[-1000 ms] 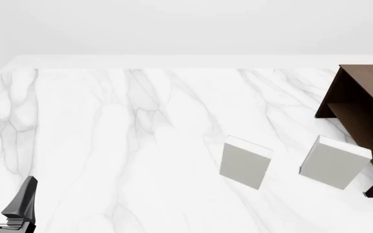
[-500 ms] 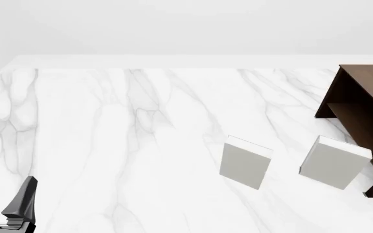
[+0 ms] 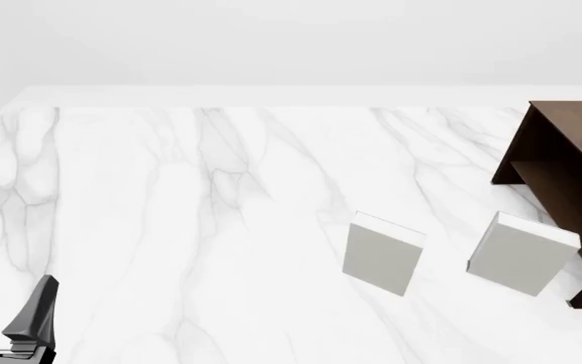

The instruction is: Pick up the book on the left and place it on top of the shelf.

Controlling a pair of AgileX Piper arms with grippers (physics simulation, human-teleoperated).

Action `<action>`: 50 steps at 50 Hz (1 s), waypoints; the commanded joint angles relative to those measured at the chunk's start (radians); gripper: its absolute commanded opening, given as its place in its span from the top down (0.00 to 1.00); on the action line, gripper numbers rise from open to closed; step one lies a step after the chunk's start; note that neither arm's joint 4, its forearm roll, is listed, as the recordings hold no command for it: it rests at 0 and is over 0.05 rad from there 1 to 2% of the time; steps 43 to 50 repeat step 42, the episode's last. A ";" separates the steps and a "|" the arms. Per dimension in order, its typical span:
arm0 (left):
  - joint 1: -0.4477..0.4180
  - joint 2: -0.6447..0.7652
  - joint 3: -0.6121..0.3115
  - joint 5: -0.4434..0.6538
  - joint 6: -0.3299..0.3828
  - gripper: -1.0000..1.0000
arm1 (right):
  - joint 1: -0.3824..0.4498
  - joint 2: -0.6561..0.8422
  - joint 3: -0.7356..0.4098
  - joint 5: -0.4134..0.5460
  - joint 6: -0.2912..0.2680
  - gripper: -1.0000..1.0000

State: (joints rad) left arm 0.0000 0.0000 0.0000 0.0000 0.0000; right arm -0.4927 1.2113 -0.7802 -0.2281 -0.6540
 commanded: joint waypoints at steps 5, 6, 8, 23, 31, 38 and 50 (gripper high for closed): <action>0.000 0.000 0.000 0.000 0.000 0.00 | 0.024 -0.051 0.008 0.015 0.027 0.00; 0.000 0.000 0.000 0.000 0.000 0.00 | 0.024 -0.053 0.009 0.015 0.028 0.00; 0.000 0.000 0.000 0.000 0.000 0.00 | 0.025 -0.057 0.010 0.014 0.033 0.00; 0.000 0.000 0.000 0.000 0.000 0.00 | 0.035 -0.098 0.024 0.014 0.062 0.00; 0.000 0.000 0.000 0.000 0.000 0.00 | 0.044 -0.130 0.023 0.026 0.079 0.00; 0.000 0.000 0.000 0.000 0.000 0.00 | 0.054 -0.144 0.029 0.028 0.084 0.00; 0.000 0.000 0.000 0.000 0.000 0.00 | 0.060 -0.152 0.024 0.038 0.083 0.00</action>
